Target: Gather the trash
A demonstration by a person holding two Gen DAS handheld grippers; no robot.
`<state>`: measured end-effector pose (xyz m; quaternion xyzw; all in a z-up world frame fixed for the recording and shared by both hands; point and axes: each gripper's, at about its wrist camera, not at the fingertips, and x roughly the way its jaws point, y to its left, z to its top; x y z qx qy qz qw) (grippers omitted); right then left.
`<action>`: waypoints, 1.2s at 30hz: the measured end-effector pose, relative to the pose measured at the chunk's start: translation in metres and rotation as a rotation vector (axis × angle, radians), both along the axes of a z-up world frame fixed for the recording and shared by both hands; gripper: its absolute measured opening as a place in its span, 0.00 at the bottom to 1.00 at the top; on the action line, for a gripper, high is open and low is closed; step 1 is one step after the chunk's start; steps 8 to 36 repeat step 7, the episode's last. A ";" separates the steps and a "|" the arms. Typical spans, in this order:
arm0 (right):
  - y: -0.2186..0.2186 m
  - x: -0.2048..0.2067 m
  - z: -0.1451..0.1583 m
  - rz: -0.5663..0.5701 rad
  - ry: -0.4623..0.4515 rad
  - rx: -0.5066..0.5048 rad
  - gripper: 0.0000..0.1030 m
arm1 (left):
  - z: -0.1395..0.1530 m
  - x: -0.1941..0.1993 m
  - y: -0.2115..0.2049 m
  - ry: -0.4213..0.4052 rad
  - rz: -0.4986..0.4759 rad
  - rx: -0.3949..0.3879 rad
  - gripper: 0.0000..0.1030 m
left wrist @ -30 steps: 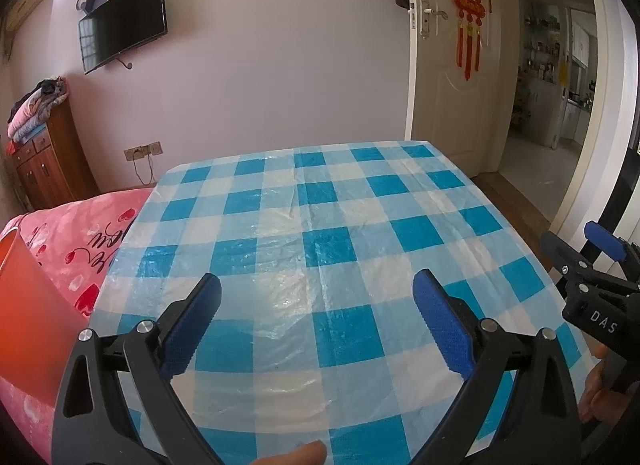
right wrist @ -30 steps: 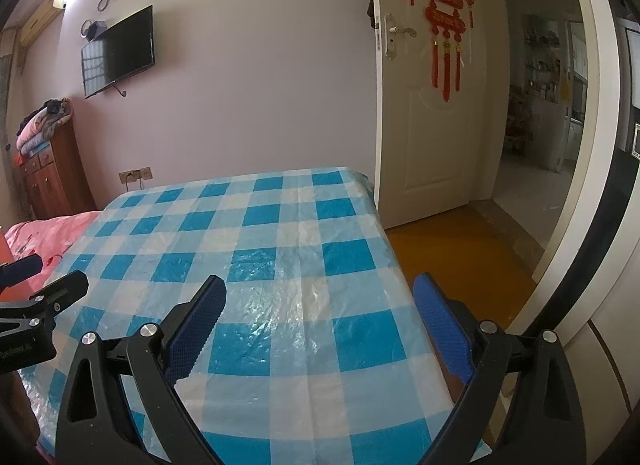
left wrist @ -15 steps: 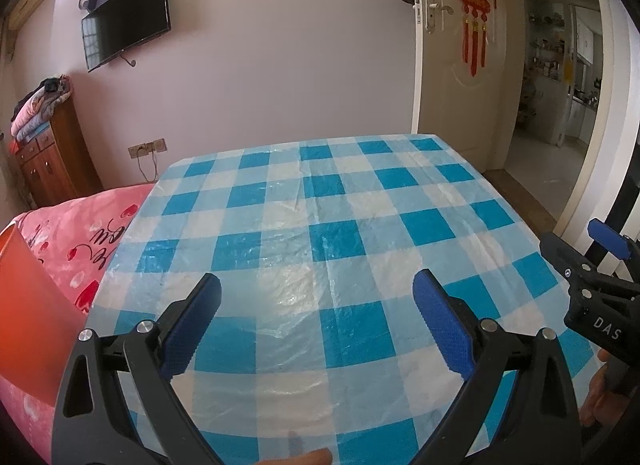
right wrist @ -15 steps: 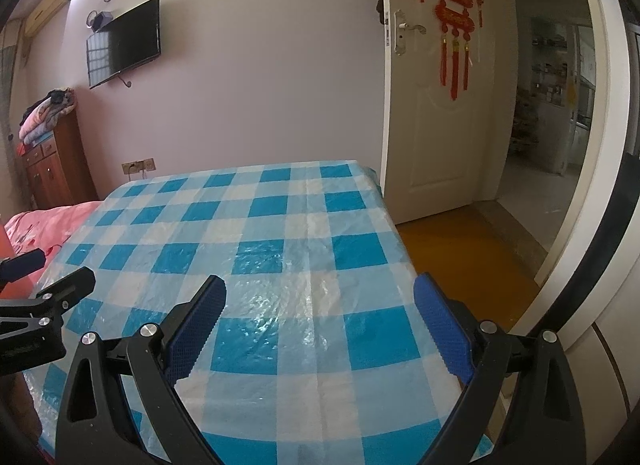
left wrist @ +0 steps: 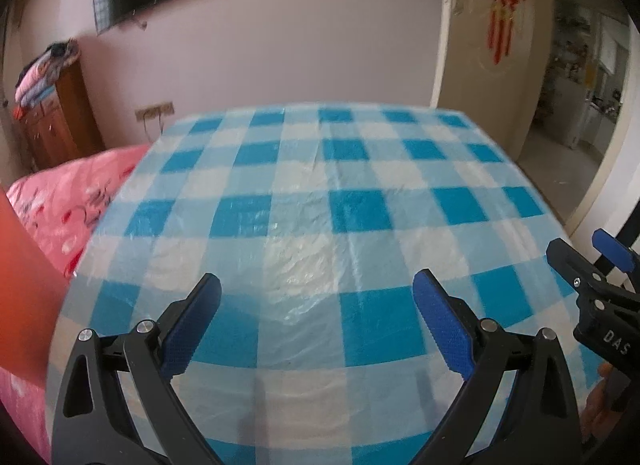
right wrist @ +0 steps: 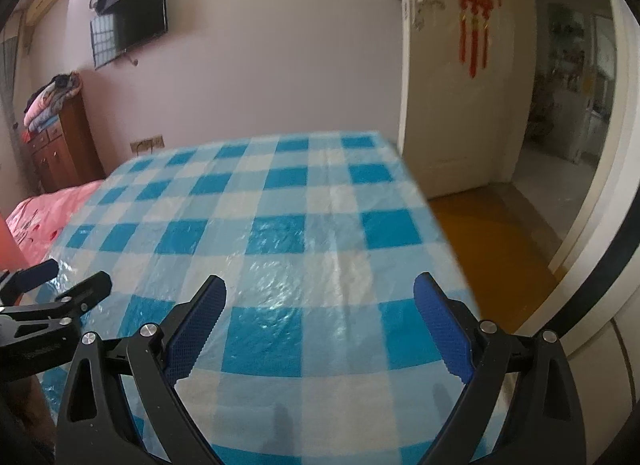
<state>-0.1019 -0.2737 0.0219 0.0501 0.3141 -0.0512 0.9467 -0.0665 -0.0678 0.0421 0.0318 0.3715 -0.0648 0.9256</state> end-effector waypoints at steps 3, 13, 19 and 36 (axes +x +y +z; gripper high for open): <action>0.007 0.016 -0.009 0.025 0.054 0.021 0.91 | -0.015 0.016 0.005 0.076 0.043 0.002 0.94; 0.015 0.038 -0.023 0.039 0.137 0.031 0.91 | -0.026 0.029 0.009 0.116 0.083 0.001 0.94; 0.015 0.038 -0.023 0.039 0.137 0.031 0.91 | -0.026 0.029 0.009 0.116 0.083 0.001 0.94; 0.015 0.038 -0.023 0.039 0.137 0.031 0.91 | -0.026 0.029 0.009 0.116 0.083 0.001 0.94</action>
